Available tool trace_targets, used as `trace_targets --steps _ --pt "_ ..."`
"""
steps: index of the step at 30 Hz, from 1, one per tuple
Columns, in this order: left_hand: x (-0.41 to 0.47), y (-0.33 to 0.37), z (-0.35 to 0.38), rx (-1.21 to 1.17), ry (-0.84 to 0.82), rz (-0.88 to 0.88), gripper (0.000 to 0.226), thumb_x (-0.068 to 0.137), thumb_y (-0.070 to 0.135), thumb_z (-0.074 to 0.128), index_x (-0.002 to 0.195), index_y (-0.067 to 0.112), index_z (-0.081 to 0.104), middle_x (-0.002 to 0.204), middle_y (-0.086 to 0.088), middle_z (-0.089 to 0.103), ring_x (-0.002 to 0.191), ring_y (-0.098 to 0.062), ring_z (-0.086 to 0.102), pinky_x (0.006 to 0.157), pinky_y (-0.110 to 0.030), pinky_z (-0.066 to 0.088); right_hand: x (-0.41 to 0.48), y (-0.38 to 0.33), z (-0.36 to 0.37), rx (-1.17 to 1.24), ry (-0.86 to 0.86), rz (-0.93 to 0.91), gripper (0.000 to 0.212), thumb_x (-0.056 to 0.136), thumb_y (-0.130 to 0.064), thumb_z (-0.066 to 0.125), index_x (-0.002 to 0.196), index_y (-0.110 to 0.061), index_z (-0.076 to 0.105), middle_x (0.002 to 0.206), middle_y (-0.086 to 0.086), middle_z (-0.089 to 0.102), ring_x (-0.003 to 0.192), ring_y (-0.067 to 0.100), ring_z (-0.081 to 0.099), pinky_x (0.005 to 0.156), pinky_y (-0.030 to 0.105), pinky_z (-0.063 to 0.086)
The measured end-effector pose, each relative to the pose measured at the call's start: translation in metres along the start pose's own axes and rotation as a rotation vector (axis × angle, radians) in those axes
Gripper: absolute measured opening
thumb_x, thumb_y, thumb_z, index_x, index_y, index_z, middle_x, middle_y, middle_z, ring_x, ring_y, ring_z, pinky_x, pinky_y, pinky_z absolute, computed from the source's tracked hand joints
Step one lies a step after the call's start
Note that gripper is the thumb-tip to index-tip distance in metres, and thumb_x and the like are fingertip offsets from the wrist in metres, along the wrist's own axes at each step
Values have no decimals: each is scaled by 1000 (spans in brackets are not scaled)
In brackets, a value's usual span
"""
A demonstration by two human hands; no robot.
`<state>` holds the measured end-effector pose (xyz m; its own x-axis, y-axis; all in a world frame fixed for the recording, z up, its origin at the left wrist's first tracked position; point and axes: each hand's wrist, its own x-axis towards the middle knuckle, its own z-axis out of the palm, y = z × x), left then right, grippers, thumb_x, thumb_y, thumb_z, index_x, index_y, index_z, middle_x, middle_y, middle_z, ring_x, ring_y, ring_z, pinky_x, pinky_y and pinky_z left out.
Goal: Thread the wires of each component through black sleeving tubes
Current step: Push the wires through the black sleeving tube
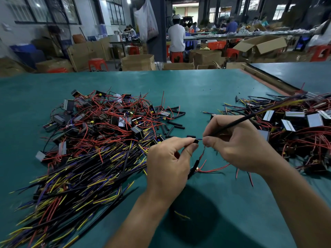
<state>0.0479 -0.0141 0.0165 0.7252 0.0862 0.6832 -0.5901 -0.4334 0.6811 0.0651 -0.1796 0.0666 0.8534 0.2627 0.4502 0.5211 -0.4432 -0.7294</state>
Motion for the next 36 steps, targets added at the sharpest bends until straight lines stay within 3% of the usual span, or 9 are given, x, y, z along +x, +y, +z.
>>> trace_targets --steps 4,7,12,20,25,29,32,36 --pt "1 0 -1 41 -53 81 8 80 12 72 86 14 78 79 7 73 69 -5 64 62 -26 50 -1 0 -2 2 -22 -23 28 78 6 69 68 -19 62 63 -5 61 57 7 55 56 17 45" --pt "1 -1 -1 72 -90 116 8 82 10 72 87 12 78 81 5 74 72 -10 66 63 -30 52 -1 0 -2 7 -42 -49 31 77 10 65 70 -20 59 65 -6 60 60 8 55 60 20 47" --pt "1 0 -2 139 -158 174 6 85 15 71 85 12 76 80 3 72 72 -18 65 61 -36 50 -1 0 -1 -29 -68 -102 35 76 12 60 74 -23 55 68 -9 56 64 15 51 63 42 50" --pt "1 0 -4 143 -140 195 5 85 13 72 83 11 76 80 3 72 71 -18 65 60 -36 49 -2 0 1 -34 -131 -117 36 77 12 58 78 -23 53 73 -3 55 66 22 50 62 47 46" --pt "0 -2 -4 135 -123 200 6 87 13 71 86 12 77 79 3 71 70 -17 65 60 -36 49 -1 3 2 -3 -101 -71 26 83 -1 68 85 -24 57 74 -5 59 69 23 57 67 45 51" --pt "1 -2 -4 117 -68 187 7 86 12 72 89 12 78 82 4 74 71 -10 66 63 -29 51 2 4 2 86 -44 1 20 83 -8 73 84 -23 59 73 -2 67 63 17 64 62 30 53" --pt "0 -1 -3 139 -32 151 8 80 10 74 87 13 78 81 5 75 63 7 54 61 -17 46 5 5 3 135 -42 37 12 89 -10 66 84 -19 60 72 4 68 66 21 68 68 36 58" --pt "1 1 -4 143 -17 118 8 76 11 78 84 15 77 73 10 72 57 14 47 60 -7 36 4 9 7 166 -66 105 13 92 -21 58 79 -24 58 65 -3 65 64 16 69 74 53 58"
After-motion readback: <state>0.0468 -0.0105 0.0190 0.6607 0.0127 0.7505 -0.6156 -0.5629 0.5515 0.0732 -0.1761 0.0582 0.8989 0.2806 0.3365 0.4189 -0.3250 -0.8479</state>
